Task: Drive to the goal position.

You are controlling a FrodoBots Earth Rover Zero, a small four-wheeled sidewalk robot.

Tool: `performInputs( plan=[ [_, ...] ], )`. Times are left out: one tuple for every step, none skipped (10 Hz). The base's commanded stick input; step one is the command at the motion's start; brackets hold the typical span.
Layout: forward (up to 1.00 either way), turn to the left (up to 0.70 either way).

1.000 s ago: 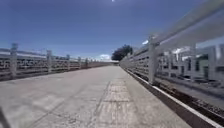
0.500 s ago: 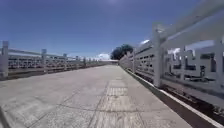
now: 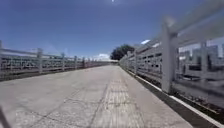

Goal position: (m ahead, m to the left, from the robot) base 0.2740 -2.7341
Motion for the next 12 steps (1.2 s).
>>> performInputs(
  plan=[
    [0.7,0.0],
    [0.7,0.0],
    [0.7,0.0],
    [0.7,0.0],
    [0.7,0.0],
    [0.7,0.0],
    [0.7,0.0],
    [0.7,0.0],
    [0.7,0.0],
    [0.7,0.0],
    [0.7,0.11],
    [0.7,0.14]
  ],
)
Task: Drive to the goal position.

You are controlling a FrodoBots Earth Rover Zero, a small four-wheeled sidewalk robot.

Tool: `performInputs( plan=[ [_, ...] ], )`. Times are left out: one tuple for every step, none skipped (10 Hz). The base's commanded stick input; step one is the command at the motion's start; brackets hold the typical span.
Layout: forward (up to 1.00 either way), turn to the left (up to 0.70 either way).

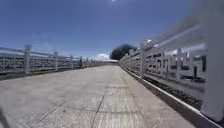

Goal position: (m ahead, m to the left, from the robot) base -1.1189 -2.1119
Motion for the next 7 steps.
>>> performInputs(
  plan=[
    [0.7,0.01],
    [0.7,0.0],
    [0.7,0.0],
    [0.7,0.0],
    [0.7,0.0],
    [0.7,0.0],
    [0.7,0.0]
  ],
)
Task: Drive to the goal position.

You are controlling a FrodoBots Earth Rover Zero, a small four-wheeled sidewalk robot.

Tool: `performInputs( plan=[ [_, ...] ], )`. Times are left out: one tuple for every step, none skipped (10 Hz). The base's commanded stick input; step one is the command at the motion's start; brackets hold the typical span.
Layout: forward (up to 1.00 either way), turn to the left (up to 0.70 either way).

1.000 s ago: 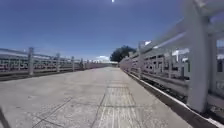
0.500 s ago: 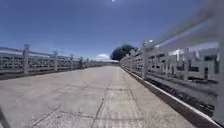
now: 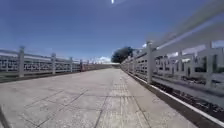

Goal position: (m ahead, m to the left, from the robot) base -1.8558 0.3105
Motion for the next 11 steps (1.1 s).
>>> performInputs(
  plan=[
    [0.7,0.0],
    [0.7,0.0],
    [0.7,0.0],
    [0.7,0.0],
    [0.7,0.0],
    [0.7,0.0],
    [0.7,0.0],
    [0.7,0.0],
    [0.7,0.0],
    [0.7,0.0],
    [0.7,0.0]
  ],
)
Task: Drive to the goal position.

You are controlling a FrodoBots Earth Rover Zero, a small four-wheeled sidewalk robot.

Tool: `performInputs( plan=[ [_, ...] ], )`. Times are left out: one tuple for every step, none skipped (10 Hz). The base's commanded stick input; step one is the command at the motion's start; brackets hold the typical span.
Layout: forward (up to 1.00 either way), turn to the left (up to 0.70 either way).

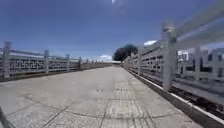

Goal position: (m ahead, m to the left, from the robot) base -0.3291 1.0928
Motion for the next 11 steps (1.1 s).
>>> performInputs(
  plan=[
    [0.7,0.0],
    [0.7,0.0],
    [0.7,0.0],
    [0.7,0.0],
    [0.7,0.0],
    [0.7,0.0],
    [0.7,0.0],
    [0.7,0.0],
    [0.7,0.0],
    [0.7,0.0],
    [0.7,0.0]
  ],
)
